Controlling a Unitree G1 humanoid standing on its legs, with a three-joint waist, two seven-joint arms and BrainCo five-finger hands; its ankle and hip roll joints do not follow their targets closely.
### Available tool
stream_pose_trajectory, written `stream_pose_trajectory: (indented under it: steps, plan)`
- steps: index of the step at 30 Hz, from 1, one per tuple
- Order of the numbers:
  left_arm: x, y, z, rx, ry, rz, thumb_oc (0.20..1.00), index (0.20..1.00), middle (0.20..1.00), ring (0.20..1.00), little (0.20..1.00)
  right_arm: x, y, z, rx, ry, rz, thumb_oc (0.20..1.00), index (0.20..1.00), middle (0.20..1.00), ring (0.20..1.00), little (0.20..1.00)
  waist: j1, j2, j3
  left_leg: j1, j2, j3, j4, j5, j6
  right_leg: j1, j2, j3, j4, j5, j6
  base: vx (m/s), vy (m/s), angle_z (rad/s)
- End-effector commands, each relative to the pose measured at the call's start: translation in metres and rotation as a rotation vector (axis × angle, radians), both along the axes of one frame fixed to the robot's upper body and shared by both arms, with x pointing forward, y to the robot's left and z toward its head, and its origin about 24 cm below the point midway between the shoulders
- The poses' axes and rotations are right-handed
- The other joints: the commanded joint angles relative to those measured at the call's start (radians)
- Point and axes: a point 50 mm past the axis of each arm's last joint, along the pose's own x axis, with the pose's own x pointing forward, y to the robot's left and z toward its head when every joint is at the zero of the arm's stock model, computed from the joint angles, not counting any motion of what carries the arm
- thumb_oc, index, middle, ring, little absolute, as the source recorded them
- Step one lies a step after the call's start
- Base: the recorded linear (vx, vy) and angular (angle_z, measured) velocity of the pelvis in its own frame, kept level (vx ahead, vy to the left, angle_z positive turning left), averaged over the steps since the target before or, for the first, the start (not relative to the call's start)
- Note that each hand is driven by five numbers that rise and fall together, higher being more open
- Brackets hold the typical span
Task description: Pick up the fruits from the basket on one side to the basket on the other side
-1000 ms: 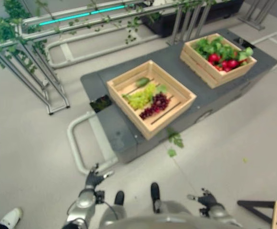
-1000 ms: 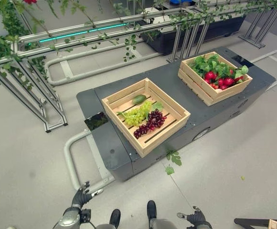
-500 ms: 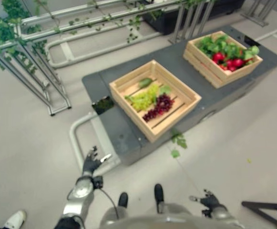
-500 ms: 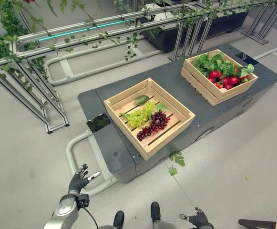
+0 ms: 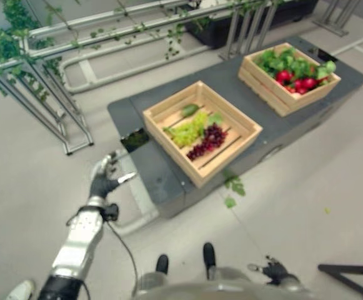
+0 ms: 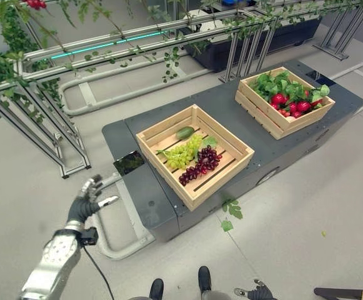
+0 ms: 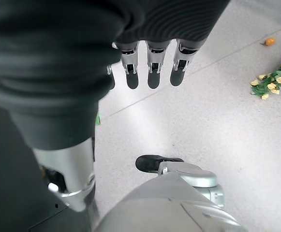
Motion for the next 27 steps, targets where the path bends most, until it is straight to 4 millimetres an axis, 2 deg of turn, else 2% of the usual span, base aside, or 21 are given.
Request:
stream_pose_trajectory:
  steps: [1,2,4,6,7,8,9,10,11,13,20,22,23,24,25,27]
  plan:
    - [0.012,0.009,0.05,0.163,-0.192,-0.027,1.0,1.0,1.0,1.0,1.0,0.0,-0.011,0.002,-0.028,0.026,0.022,1.0,1.0,1.0,1.0,1.0,-0.008,-0.012,-0.027,-0.077,-0.045,-0.039,0.009,-0.042,0.007,0.065,-0.035,-0.017,0.011,-0.153,0.088,0.0,0.0,0.0]
    - [0.012,0.01,0.05,0.164,-0.192,-0.027,1.0,1.0,1.0,1.0,1.0,0.0,-0.011,0.002,-0.028,0.025,0.022,1.0,1.0,1.0,1.0,1.0,-0.008,-0.012,-0.026,-0.076,-0.045,-0.039,0.009,-0.042,0.007,0.065,-0.035,-0.017,0.011,-0.153,0.088,0.0,0.0,0.0]
    - [0.026,0.013,0.075,0.241,-0.264,-0.029,1.0,1.0,1.0,1.0,1.0,0.006,-0.011,0.003,-0.024,0.021,0.038,1.0,1.0,1.0,1.0,1.0,-0.013,-0.004,-0.027,-0.074,-0.045,-0.038,0.008,-0.043,0.006,0.067,-0.037,-0.018,0.011,-0.153,0.089,0.0,0.0,0.0]
    - [0.03,0.012,0.078,0.244,-0.28,-0.03,1.0,1.0,1.0,1.0,1.0,0.008,-0.011,0.003,-0.024,0.018,0.04,1.0,1.0,1.0,1.0,1.0,-0.013,-0.003,-0.023,-0.074,-0.046,-0.038,0.008,-0.043,0.005,0.068,-0.038,-0.018,0.011,-0.153,0.089,-0.02,0.0,0.02]
    - [0.037,0.01,0.087,0.278,-0.303,-0.047,1.0,1.0,1.0,1.0,1.0,0.01,-0.01,0.004,-0.025,0.017,0.049,1.0,1.0,1.0,1.0,1.0,-0.015,-0.001,-0.021,-0.082,-0.047,-0.037,0.009,-0.03,0.003,0.06,-0.039,-0.018,0.011,-0.142,0.09,-0.01,0.007,0.06]
    - [0.05,0.003,0.101,0.32,-0.344,-0.066,1.0,1.0,1.0,1.0,1.0,0.012,-0.011,0.004,-0.028,0.017,0.062,1.0,1.0,1.0,1.0,1.0,-0.021,0.007,-0.021,-0.076,-0.047,-0.038,0.007,-0.041,0.004,0.066,-0.04,-0.019,0.011,-0.153,0.091,-0.05,0.008,0.09]
    - [0.05,0.003,0.102,0.32,-0.347,-0.067,1.0,1.0,1.0,1.0,1.0,0.013,-0.011,0.004,-0.028,0.015,0.061,1.0,1.0,1.0,1.0,1.0,-0.02,0.007,-0.019,-0.082,-0.048,-0.037,0.008,-0.029,0.002,0.059,-0.04,-0.018,0.011,-0.142,0.091,0.02,0.011,0.05]
    - [0.066,-0.005,0.121,0.404,-0.39,-0.094,1.0,1.0,1.0,1.0,1.0,0.016,-0.01,0.005,-0.03,0.015,0.073,1.0,1.0,1.0,1.0,1.0,-0.029,0.016,-0.021,-0.08,-0.048,-0.04,0.005,-0.037,0.004,0.06,-0.043,-0.019,0.011,-0.15,0.094,-0.07,0.009,-0.03]
    - [0.072,-0.01,0.128,0.412,-0.412,-0.109,1.0,1.0,1.0,1.0,1.0,0.019,-0.011,0.006,-0.03,0.007,0.071,1.0,1.0,1.0,1.0,1.0,-0.03,0.019,-0.014,-0.089,-0.05,-0.04,0.006,-0.024,0.002,0.052,-0.044,-0.02,0.011,-0.138,0.095,0.0,0.012,-0.05]
    - [0.083,-0.018,0.145,0.473,-0.442,-0.144,1.0,1.0,1.0,1.0,1.0,0.023,-0.012,0.007,-0.035,0.003,0.074,1.0,1.0,1.0,1.0,1.0,-0.038,0.029,-0.009,-0.089,-0.052,-0.041,0.005,-0.031,0.003,0.049,-0.047,-0.021,0.011,-0.144,0.099,-0.03,0.008,-0.03]
    - [0.12,-0.047,0.166,0.56,-0.445,-0.194,1.0,1.0,1.0,1.0,1.0,0.026,-0.014,0.008,-0.046,0.005,0.086,1.0,1.0,1.0,1.0,1.0,-0.063,0.052,0.006,-0.108,-0.055,-0.032,0.005,-0.021,0.005,0.025,-0.049,-0.009,0.011,-0.132,0.103,-0.04,0.003,-0.04]
    - [0.125,-0.053,0.171,0.579,-0.453,-0.2,1.0,1.0,1.0,1.0,1.0,0.026,-0.014,0.008,-0.047,0.004,0.078,1.0,1.0,1.0,1.0,1.0,-0.066,0.054,0.01,-0.113,-0.055,-0.031,0.006,-0.019,0.004,0.019,-0.049,-0.006,0.011,-0.129,0.103,-0.04,0.002,-0.06]
    - [0.133,-0.068,0.176,0.621,-0.46,-0.226,1.0,1.0,1.0,1.0,1.0,0.028,-0.015,0.009,-0.053,0.0,0.079,1.0,1.0,1.0,1.0,1.0,-0.077,0.061,0.017,-0.121,-0.058,-0.029,0.007,-0.016,0.005,0.01,-0.049,-0.004,0.011,-0.125,0.104,-0.03,-0.002,-0.02]
    - [0.133,-0.069,0.176,0.622,-0.462,-0.228,1.0,1.0,1.0,1.0,1.0,0.028,-0.015,0.009,-0.052,-0.002,0.077,1.0,1.0,1.0,1.0,1.0,-0.075,0.061,0.018,-0.121,-0.058,-0.029,0.008,-0.016,0.005,0.01,-0.049,-0.004,0.011,-0.125,0.104,-0.07,0.009,-0.02]
    - [0.141,-0.082,0.181,0.67,-0.464,-0.247,1.0,1.0,1.0,1.0,1.0,0.032,-0.016,0.01,-0.058,-0.01,0.074,1.0,1.0,1.0,1.0,1.0,-0.084,0.071,0.027,-0.129,-0.06,-0.023,0.009,-0.014,0.006,-0.002,-0.049,0.0,0.011,-0.118,0.106,-0.06,0.016,-0.1]
    - [0.143,-0.087,0.184,0.673,-0.477,-0.255,1.0,1.0,1.0,1.0,1.0,0.034,-0.016,0.011,-0.059,-0.015,0.074,1.0,1.0,1.0,1.0,1.0,-0.087,0.074,0.031,-0.133,-0.061,-0.02,0.009,-0.013,0.006,-0.008,-0.049,0.004,0.011,-0.115,0.106,-0.05,0.016,-0.11]
